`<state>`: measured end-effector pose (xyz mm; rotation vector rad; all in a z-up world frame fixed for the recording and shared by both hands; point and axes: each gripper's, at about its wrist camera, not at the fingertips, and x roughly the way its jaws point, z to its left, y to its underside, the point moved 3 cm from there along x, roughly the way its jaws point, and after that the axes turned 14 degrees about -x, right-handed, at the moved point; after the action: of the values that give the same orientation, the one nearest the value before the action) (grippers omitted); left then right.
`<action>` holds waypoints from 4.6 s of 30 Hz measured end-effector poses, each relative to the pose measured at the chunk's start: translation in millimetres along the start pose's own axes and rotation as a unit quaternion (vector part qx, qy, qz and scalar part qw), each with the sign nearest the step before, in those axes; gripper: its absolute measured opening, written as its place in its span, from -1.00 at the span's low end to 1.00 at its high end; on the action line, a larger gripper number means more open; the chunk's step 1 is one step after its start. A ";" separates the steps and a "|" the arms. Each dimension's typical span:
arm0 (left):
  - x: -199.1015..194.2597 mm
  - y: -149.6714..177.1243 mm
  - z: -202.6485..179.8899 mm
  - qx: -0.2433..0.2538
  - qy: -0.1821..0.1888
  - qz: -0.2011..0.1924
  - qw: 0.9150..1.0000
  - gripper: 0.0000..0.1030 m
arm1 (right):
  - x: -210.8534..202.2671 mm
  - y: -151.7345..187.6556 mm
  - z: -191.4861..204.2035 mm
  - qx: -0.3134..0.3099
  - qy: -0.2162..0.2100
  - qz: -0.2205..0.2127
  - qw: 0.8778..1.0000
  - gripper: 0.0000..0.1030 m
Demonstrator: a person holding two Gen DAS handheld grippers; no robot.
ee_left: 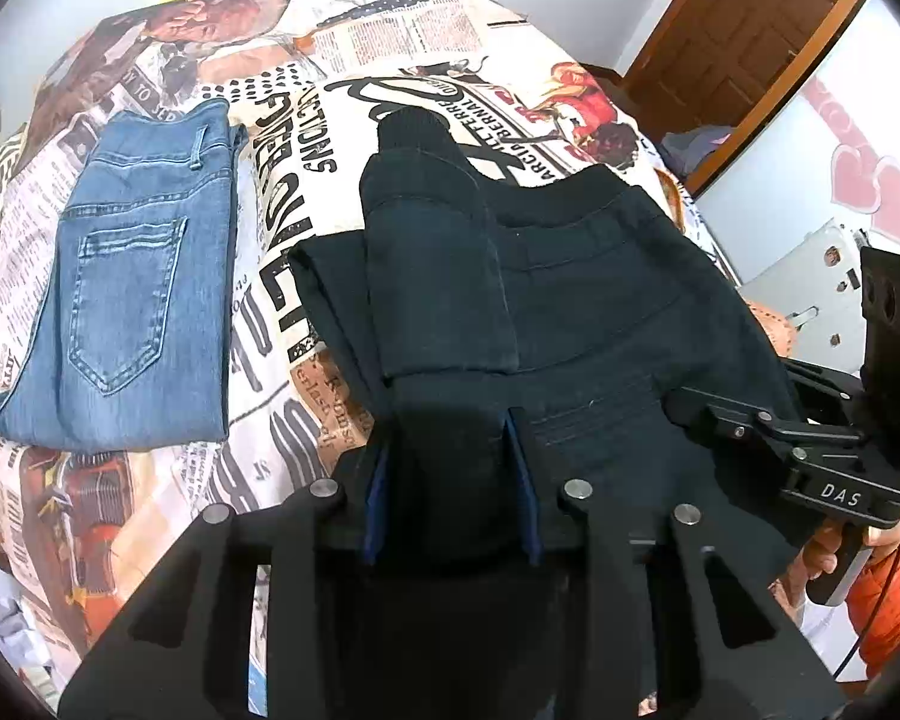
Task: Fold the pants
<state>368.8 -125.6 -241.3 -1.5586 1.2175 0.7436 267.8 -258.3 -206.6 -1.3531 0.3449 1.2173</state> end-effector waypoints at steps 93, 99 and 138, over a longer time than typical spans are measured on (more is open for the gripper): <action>-318.2 67.6 70.7 -0.025 -0.087 -0.396 0.914 -0.03 | -133.8 -101.5 224.5 -0.208 0.064 -0.266 0.939 -0.18; -361.5 127.5 38.2 -0.006 -0.091 -0.458 0.884 0.08 | -186.9 -62.8 258.3 -0.227 0.072 -0.323 0.916 -0.18; -379.1 199.5 22.4 -0.012 -0.083 -0.517 0.852 1.00 | -208.3 -14.5 280.4 -0.199 0.127 -0.365 0.901 1.00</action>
<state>65.3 22.9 22.9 -1.8152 0.1176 0.1536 73.4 -109.6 43.2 -1.7785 -0.2485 0.4851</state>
